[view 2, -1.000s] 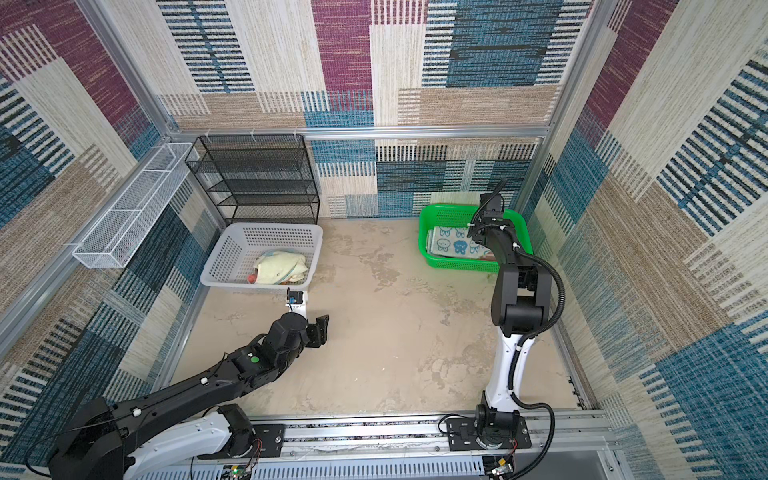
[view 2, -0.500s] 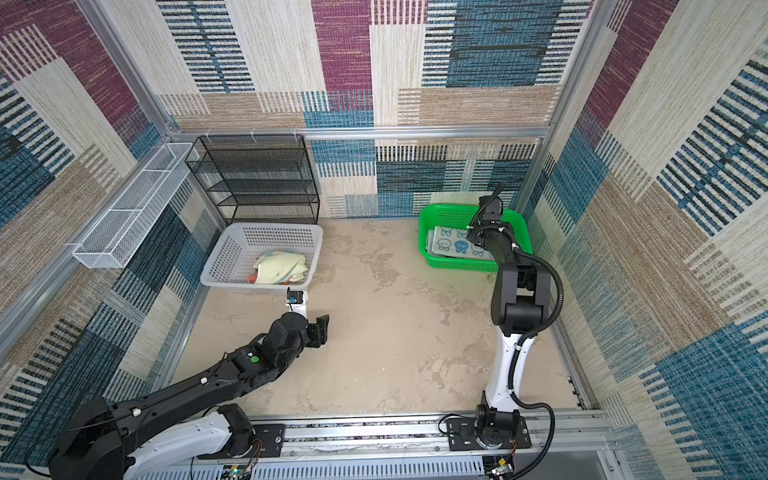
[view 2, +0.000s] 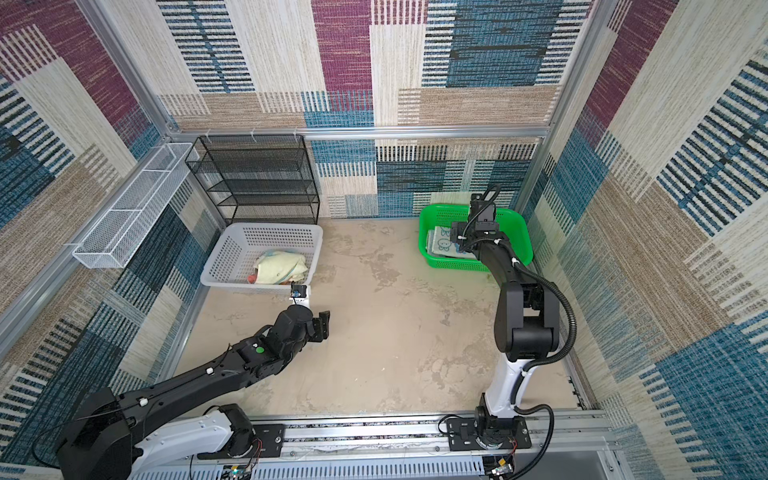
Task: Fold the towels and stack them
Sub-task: 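Release the towel and withdraw the right gripper while the left reaches toward the white basket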
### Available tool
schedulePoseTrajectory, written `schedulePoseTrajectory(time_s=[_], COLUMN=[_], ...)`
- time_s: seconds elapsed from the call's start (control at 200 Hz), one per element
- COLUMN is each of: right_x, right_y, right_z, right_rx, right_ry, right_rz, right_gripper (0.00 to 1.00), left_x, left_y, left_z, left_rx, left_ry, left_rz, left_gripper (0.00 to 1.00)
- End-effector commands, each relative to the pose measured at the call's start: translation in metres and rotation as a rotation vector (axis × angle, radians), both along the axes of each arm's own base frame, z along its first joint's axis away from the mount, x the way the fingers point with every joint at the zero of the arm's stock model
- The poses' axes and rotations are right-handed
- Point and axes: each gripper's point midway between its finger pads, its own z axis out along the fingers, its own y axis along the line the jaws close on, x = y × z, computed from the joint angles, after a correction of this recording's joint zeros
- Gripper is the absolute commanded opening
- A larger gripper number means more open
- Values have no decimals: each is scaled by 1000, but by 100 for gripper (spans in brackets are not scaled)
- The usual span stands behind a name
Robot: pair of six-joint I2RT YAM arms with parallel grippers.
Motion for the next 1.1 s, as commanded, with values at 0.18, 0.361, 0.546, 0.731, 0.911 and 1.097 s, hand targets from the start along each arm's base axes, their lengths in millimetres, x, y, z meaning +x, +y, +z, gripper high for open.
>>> schedulePoseTrajectory(time_s=[0.18,0.361,0.546,0.731,0.911,1.097], right_x=[-35,-71,-104,-123,-131,-130], right_y=[103,143,168,182,185,191], right_z=[14,7,-2,-13,-19,-26], right_rx=[111,194,278,305,305,316], right_ry=[-90,-94,-116,-88,-72,-51], right_rz=[205,312,407,460,478,496], right_gripper=[100,100,100,100,100,100], left_x=[11,23,51,85,111,136], left_y=[35,59,90,115,143,165], left_z=[18,47,66,61,52,37], left_rx=[11,4,49,66,75,38], left_ry=[43,26,41,112,152,192], left_rz=[184,261,366,438,498,523], left_gripper=[72,72,72,72,76,77])
